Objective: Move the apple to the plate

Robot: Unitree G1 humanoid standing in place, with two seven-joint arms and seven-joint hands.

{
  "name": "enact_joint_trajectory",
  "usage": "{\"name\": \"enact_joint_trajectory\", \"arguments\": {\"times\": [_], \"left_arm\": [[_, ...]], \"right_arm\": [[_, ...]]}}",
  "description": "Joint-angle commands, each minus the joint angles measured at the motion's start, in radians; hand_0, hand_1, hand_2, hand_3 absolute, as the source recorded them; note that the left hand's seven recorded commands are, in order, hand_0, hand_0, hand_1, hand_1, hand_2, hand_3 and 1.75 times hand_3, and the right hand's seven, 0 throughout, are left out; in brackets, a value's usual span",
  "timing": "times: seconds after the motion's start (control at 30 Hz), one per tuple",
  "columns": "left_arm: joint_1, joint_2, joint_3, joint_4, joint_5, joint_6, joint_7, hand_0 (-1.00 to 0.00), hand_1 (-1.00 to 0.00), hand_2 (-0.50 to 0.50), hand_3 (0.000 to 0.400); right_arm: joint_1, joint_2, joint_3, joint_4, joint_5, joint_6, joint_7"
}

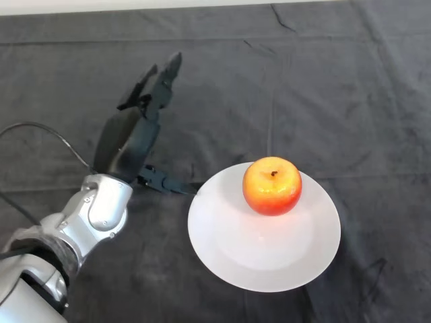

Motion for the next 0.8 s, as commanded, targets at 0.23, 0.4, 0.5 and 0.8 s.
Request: {"name": "enact_joint_trajectory", "arguments": {"times": [0.23,0.4,0.5,0.8], "left_arm": [[0.046,0.105,0.1,0.048,-0.056,-0.023,-0.036,0.0,0.0,0.0,0.0],[0.07,0.15,0.162,0.052,-0.092,-0.03,-0.059,0.0,0.0,0.0,0.0],[0.086,0.172,0.2,0.054,-0.116,-0.031,-0.069,0.0,0.0,0.0,0.0],[0.134,0.228,0.329,0.061,-0.203,-0.02,-0.097,0.0,0.0,0.0,0.0]], "right_arm": [[0.031,-0.022,-0.0063,0.017,0.0073,-0.006,0.0045],[0.031,-0.022,-0.0063,0.016,0.0072,-0.006,0.0044],[0.031,-0.022,-0.0063,0.016,0.0072,-0.006,0.0044],[0.031,-0.021,-0.0062,0.015,0.0071,-0.006,0.0041]]}}
